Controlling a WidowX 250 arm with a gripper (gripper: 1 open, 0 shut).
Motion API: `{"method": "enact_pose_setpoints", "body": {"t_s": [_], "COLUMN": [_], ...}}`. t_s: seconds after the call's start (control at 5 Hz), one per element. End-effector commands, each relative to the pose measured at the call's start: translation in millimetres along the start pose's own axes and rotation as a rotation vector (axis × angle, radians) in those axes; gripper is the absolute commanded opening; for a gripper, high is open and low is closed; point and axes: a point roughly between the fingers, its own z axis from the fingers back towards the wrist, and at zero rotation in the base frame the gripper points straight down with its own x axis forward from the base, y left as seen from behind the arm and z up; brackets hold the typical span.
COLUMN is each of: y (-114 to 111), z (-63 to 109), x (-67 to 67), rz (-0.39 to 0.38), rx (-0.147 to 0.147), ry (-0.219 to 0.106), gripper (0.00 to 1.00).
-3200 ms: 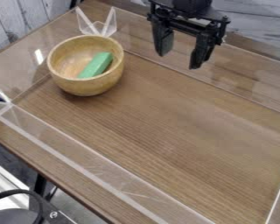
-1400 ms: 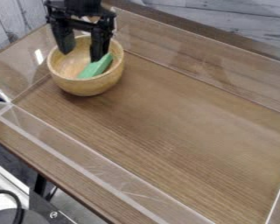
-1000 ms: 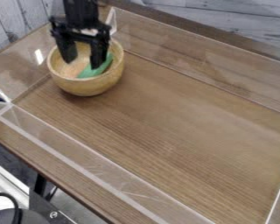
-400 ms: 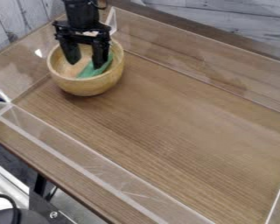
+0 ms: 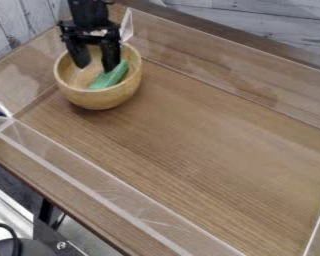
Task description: Remove the green block from inside the brown bowl and put it on the table
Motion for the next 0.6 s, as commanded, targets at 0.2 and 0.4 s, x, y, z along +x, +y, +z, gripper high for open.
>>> {"method": "enact_pose_setpoints", "body": {"t_s": [0.2,0.4], "y": [-0.2,6.8], "z": [26.9,15.9], "x": [22.6,29.5], "rz": [0.001,-0.026], "rx": [-0.016,-0.010], "ry": [-0.121,-0.108], "gripper": [1.00,1.00]}}
